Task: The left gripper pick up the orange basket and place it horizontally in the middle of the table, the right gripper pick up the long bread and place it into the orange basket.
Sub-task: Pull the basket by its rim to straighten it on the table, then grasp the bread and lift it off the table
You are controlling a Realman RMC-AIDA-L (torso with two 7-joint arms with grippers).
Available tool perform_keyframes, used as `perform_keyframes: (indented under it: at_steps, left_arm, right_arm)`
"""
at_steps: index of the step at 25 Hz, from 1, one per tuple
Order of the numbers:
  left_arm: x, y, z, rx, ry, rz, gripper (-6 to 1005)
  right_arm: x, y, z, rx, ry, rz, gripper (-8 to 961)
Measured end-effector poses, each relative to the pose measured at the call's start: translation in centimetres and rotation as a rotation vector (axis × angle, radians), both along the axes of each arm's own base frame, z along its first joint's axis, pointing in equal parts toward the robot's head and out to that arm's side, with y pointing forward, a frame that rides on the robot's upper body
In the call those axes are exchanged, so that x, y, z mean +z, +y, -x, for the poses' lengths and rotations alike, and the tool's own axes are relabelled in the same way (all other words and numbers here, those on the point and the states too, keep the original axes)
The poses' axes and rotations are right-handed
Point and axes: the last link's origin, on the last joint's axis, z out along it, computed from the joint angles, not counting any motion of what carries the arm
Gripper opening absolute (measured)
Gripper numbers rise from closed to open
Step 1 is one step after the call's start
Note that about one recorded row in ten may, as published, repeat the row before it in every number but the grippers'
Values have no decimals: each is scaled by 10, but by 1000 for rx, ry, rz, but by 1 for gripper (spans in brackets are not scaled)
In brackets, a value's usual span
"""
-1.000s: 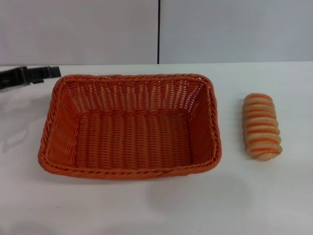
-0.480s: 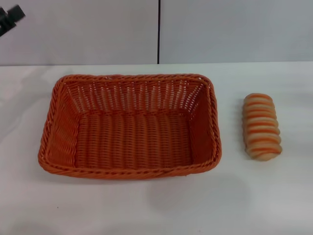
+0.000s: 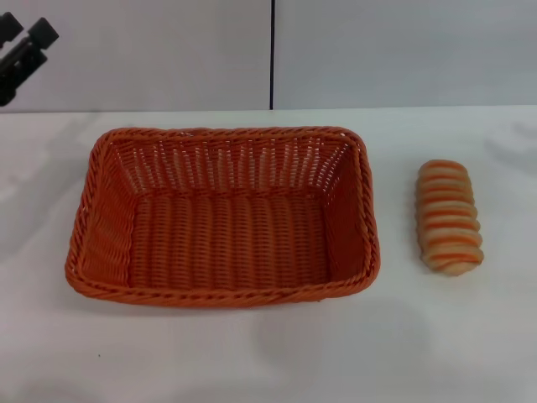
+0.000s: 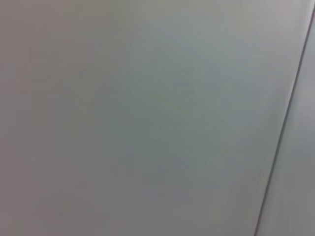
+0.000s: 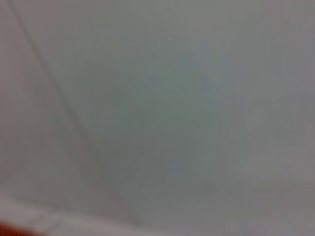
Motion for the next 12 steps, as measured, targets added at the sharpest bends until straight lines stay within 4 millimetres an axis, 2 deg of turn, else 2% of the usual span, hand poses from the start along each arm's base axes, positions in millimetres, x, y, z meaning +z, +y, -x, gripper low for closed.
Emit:
perform_keyframes:
  at_steps: [3, 5, 8, 12]
  left_arm:
    - [-3, 0, 0, -4, -2, -6, 732]
    - [-14, 0, -1, -17, 2, -33, 731]
    - [-15, 0, -1, -18, 2, -34, 730]
    - [-24, -1, -3, -22, -8, -47, 729]
  right_arm:
    - [-10, 13, 19, -38, -107, 220, 725]
    - [-13, 16, 24, -50, -137, 263, 744]
    - [-28, 27, 38, -59, -269, 386, 762]
    - [-40, 31, 46, -63, -353, 456, 763]
